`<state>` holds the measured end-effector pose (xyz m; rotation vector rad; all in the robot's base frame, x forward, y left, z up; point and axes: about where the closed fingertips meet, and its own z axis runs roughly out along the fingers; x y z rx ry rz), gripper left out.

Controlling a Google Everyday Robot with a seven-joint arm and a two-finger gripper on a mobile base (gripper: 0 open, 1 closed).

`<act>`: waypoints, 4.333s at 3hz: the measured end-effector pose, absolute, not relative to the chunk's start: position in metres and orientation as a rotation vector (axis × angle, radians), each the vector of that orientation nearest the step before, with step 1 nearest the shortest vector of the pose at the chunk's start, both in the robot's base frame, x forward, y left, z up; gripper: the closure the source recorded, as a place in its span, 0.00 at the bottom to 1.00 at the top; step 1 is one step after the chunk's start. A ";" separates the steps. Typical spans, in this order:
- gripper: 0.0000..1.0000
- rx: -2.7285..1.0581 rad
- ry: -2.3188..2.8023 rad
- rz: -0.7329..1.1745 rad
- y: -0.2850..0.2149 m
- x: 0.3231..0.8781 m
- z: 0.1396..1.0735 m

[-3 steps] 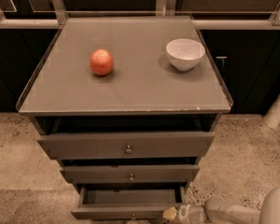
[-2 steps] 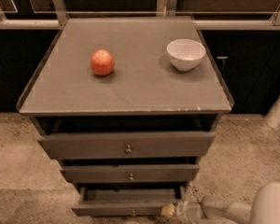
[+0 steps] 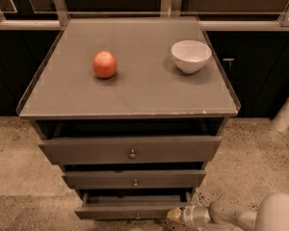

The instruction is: Close bottom drawer

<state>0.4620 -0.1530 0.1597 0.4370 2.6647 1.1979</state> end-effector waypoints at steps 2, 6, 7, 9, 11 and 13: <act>1.00 0.437 2.493 1.312 -0.159 0.483 0.169; 1.00 0.373 2.215 1.438 -0.169 0.524 0.207; 1.00 0.405 2.200 1.484 -0.189 0.502 0.224; 0.80 0.476 2.197 1.439 -0.240 0.460 0.262; 0.34 0.476 2.197 1.439 -0.240 0.460 0.262; 0.00 0.476 2.197 1.439 -0.240 0.460 0.262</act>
Offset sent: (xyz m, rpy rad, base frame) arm 0.0744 -0.0540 0.0657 0.4358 -0.5086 -0.2094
